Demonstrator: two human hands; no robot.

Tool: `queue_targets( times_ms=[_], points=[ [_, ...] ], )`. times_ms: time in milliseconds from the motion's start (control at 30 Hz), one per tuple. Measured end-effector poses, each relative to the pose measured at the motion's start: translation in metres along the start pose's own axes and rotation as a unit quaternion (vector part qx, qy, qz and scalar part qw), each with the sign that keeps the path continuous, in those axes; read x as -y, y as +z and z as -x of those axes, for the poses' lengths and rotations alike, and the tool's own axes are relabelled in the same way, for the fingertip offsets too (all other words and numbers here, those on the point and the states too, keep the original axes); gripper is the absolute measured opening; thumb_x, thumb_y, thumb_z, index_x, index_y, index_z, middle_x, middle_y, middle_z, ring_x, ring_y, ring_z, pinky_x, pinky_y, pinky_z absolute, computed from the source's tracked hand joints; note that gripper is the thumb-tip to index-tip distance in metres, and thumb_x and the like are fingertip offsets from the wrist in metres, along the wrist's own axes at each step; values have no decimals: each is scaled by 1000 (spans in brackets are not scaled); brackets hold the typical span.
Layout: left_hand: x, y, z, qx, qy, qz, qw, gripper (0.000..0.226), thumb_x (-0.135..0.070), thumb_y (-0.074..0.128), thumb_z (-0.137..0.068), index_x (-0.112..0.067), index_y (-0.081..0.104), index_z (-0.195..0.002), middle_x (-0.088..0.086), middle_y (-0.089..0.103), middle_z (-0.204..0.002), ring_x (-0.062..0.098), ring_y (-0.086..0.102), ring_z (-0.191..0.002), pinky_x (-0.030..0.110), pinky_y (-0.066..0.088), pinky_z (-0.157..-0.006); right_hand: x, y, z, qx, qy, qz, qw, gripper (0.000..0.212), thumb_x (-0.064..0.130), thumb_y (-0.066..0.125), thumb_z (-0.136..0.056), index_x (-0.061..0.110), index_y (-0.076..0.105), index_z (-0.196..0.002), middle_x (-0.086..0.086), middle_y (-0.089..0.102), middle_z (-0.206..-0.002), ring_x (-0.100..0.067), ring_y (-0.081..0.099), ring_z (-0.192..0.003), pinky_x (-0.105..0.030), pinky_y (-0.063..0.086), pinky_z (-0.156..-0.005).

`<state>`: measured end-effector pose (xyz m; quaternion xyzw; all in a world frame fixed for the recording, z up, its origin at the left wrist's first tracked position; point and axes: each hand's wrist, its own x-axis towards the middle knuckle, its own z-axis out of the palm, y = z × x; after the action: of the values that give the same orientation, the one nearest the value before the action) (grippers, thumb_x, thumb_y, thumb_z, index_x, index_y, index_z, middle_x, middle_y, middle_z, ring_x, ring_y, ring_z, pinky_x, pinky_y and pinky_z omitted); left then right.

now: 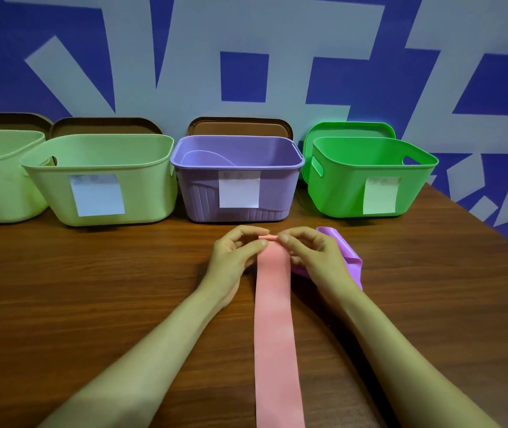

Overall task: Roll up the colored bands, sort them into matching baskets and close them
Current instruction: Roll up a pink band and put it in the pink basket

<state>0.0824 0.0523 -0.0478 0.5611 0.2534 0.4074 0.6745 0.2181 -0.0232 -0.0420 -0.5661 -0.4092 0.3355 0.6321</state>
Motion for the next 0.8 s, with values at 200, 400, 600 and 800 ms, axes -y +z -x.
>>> queue_targets(
  times_ms=[200, 400, 600, 800],
  points=[
    [1, 2, -1, 31, -45, 1, 999, 23, -14, 65, -86, -10, 64, -109, 7, 71, -102, 17, 68, -97, 33, 53, -84, -2, -2, 2, -7, -3, -40, 999, 14, 9, 67, -86, 6, 70, -99, -13, 71, -99, -19, 63, -90, -41, 53, -82],
    [1, 1, 0, 9, -29, -16, 999, 16, -18, 65, -87, -9, 68, -99, 6, 73, -94, 18, 69, -92, 28, 54, -77, -4, -3, 0, 2, -13, -10, 1000, 16, -2, 68, -82, 6, 71, -95, -8, 74, -95, -19, 67, -93, -38, 52, -85],
    [3, 0, -1, -1, -7, -34, 999, 13, -13, 68, -84, -14, 70, -97, 4, 73, -96, 17, 69, -92, 22, 53, -72, -3, -2, -1, 10, 1, -8, 1000, 29, -2, 65, -84, 15, 65, -108, -5, 70, -108, -11, 66, -92, -28, 55, -71],
    [4, -2, -2, -9, 5, -57, 998, 16, -17, 72, -81, -18, 71, -97, -1, 72, -99, 17, 66, -99, 29, 54, -82, -6, -3, -2, 19, 52, 2, 998, 14, 25, 66, -88, 17, 69, -99, -3, 71, -96, -15, 63, -86, -27, 53, -74]
  ],
)
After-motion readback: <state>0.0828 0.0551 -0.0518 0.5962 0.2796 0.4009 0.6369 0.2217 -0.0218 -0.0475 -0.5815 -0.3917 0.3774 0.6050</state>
